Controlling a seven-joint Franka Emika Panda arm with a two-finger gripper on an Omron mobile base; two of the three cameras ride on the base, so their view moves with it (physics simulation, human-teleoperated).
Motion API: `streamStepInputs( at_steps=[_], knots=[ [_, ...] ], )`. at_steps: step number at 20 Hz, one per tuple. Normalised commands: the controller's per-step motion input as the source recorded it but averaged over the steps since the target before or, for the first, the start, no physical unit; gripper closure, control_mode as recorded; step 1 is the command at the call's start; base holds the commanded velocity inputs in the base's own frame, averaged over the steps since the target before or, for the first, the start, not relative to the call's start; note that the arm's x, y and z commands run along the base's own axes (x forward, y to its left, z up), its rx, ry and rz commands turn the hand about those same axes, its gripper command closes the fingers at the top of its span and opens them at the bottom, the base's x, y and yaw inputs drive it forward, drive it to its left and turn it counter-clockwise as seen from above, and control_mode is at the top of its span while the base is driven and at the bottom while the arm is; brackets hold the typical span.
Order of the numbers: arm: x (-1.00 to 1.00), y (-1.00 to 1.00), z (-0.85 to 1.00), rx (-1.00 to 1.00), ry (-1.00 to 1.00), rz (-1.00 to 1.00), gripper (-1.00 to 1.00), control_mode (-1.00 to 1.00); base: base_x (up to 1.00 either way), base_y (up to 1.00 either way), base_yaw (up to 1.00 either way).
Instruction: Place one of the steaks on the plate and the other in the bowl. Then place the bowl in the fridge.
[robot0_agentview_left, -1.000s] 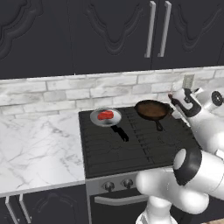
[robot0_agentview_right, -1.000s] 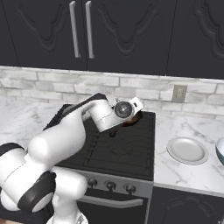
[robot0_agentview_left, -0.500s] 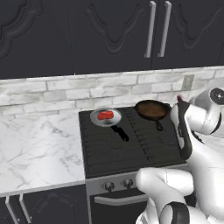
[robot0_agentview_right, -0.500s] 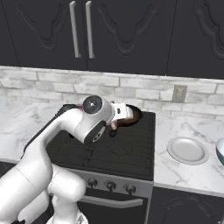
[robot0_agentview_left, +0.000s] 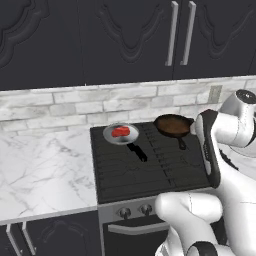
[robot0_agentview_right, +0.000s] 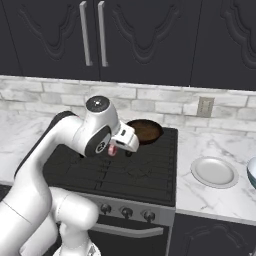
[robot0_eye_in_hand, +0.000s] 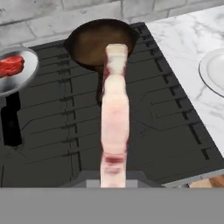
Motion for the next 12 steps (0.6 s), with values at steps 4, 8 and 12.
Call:
streamStepInputs(
  at_steps=[4, 8, 12],
  knots=[
    [-0.25, 0.25, -0.12, 0.02, 0.00, 0.03, 1.00, -1.00, 0.00, 0.00, 0.00],
    [-0.45, 0.88, -0.35, 0.00, 0.00, 0.05, 1.00, -1.00, 0.00, 0.00, 0.00],
    [-0.32, 0.87, -0.17, -0.02, 0.02, 0.02, 1.00, -1.00, 0.00, 0.00, 0.00]
  ],
)
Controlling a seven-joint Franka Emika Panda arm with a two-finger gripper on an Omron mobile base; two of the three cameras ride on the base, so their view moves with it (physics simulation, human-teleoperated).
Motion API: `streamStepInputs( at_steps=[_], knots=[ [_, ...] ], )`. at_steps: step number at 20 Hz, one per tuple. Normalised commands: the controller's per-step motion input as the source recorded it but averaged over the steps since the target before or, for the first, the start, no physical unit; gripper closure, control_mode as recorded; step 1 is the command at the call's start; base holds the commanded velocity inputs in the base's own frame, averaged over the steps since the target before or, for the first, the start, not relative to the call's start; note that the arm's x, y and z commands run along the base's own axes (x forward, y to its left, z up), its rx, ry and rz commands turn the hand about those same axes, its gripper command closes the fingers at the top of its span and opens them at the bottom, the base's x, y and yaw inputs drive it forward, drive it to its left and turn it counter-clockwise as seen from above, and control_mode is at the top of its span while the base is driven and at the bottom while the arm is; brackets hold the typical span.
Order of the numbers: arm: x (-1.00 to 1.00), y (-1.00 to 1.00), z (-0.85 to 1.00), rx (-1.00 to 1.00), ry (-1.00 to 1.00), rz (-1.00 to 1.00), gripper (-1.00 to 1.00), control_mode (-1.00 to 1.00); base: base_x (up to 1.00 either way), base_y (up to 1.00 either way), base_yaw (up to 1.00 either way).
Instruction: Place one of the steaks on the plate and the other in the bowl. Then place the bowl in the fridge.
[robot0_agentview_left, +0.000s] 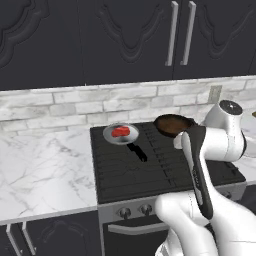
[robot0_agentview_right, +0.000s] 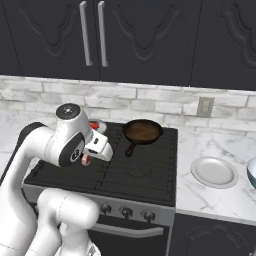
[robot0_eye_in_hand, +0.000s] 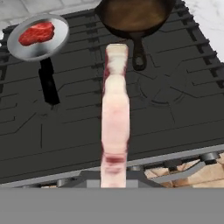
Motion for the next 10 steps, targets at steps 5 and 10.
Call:
streamStepInputs(
  at_steps=[5, 10],
  knots=[
    [-0.07, 0.38, -0.05, -0.03, 0.02, 0.01, 1.00, -1.00, 0.00, 0.00, 0.00],
    [-0.06, 0.00, -0.04, 0.00, 0.00, 0.01, 1.00, -1.00, 0.00, 0.00, 0.00]
  ],
)
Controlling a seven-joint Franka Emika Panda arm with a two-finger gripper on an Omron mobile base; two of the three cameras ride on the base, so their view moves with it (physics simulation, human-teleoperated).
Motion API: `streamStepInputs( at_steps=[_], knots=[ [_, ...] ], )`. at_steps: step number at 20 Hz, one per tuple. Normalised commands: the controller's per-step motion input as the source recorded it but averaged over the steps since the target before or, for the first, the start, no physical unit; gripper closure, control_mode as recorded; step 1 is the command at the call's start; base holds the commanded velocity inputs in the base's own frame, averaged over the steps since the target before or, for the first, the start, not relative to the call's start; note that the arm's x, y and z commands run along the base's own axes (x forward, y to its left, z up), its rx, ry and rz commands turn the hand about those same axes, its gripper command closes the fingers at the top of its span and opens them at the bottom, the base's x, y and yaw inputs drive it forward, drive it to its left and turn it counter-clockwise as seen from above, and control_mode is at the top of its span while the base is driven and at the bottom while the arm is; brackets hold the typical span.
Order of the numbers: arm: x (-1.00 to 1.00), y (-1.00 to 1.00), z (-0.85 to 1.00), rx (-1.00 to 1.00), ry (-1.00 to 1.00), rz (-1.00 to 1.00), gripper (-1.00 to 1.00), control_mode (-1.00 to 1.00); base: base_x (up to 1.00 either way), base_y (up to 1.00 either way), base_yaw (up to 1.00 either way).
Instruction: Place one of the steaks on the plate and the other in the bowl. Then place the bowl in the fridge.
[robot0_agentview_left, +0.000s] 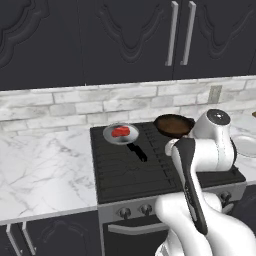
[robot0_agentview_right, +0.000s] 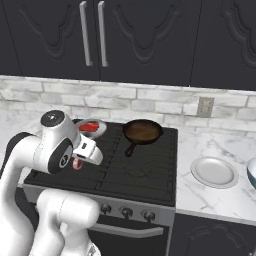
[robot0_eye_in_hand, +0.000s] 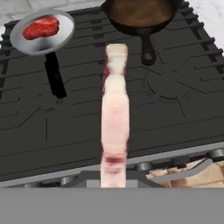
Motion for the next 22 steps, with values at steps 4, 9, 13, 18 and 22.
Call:
streamStepInputs(
  at_steps=[4, 9, 13, 18, 22],
  knots=[
    [-0.16, -0.05, -0.06, 0.00, 0.00, 0.00, 1.00, 1.00, -0.11, -0.22, 0.00],
    [0.00, 0.00, 0.00, 0.00, 0.00, 0.00, 1.00, 1.00, -0.07, -0.64, 0.00],
    [0.00, 0.00, 0.00, 0.00, 0.00, 0.00, 1.00, 1.00, 0.00, -0.61, 0.00],
    [0.00, 0.00, 0.00, 0.00, 0.00, 0.00, 1.00, 1.00, 0.00, -0.68, 0.00],
    [0.00, 0.00, 0.00, 0.00, 0.00, 0.00, 1.00, 1.00, 0.00, -0.73, 0.00]
  ],
)
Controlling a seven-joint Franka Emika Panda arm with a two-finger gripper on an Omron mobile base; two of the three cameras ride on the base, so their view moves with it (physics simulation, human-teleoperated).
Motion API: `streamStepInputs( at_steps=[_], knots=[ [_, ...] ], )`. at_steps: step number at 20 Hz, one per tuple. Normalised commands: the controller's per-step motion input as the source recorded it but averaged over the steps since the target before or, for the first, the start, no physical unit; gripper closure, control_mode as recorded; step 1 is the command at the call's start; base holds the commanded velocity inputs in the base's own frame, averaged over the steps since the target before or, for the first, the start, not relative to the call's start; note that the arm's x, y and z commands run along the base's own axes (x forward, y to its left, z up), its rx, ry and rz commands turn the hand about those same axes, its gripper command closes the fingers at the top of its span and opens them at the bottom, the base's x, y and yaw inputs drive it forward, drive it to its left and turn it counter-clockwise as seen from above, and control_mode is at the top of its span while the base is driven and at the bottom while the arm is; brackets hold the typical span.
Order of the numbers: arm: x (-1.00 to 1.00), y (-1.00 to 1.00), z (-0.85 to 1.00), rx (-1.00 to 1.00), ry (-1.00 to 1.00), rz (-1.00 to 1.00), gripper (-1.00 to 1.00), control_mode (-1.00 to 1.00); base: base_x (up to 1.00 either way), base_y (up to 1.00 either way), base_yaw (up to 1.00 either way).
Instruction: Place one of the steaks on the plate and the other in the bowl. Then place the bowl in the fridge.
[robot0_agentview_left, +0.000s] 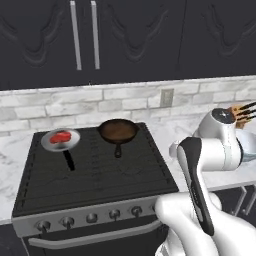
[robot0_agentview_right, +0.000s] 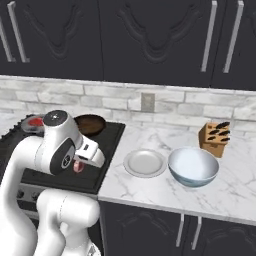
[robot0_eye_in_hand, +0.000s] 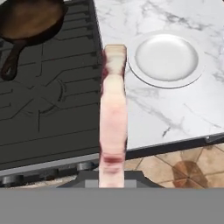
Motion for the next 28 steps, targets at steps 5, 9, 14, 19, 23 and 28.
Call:
streamStepInputs(
  at_steps=[5, 9, 14, 19, 23, 28],
  knots=[
    [0.00, 0.00, 0.00, 0.00, 0.00, 0.00, 1.00, 1.00, 0.00, -0.74, 0.00],
    [0.00, -0.13, 0.00, 0.00, 0.01, 0.00, 1.00, -1.00, 0.00, -0.15, 0.00],
    [0.03, -0.35, 0.20, -0.04, 0.03, 0.00, 1.00, -1.00, 0.00, 0.00, 0.00],
    [0.26, -0.70, 0.38, -0.20, 0.01, -0.08, 1.00, -1.00, 0.00, 0.00, 0.00],
    [0.05, -0.89, 0.53, -0.03, -0.06, -0.01, 1.00, -1.00, 0.00, 0.00, 0.00],
    [0.24, -0.72, 0.11, 0.00, 0.15, 0.00, 1.00, -1.00, 0.00, 0.00, 0.00]
  ],
)
